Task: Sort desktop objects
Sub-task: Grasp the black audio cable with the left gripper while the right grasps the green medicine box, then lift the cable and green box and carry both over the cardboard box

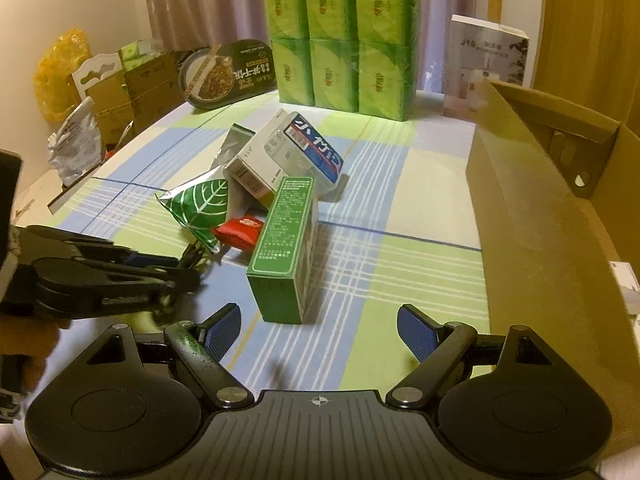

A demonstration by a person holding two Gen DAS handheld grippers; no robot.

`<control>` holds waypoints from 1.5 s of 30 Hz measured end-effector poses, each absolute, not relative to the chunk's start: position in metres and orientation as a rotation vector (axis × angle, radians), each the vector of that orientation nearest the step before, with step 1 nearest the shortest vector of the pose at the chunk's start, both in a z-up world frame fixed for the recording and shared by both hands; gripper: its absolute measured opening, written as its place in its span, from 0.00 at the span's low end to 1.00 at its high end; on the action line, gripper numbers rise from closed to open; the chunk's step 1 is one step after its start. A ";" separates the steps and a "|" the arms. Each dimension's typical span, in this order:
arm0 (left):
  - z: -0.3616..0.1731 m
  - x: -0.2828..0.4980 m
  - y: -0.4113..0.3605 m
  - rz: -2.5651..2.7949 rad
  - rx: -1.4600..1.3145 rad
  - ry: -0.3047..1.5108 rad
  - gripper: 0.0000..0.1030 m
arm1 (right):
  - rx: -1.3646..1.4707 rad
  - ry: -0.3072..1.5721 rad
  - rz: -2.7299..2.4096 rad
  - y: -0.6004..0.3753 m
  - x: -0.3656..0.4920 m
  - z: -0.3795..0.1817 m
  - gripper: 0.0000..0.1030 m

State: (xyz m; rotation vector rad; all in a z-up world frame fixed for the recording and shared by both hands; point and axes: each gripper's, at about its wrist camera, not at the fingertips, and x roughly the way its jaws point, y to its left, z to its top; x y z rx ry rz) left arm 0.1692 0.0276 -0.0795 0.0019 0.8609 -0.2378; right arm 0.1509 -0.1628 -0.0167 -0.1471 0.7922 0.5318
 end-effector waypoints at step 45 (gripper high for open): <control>-0.062 0.095 -0.009 -0.329 0.071 0.841 0.12 | -0.087 0.887 0.434 -0.200 0.097 -0.027 0.27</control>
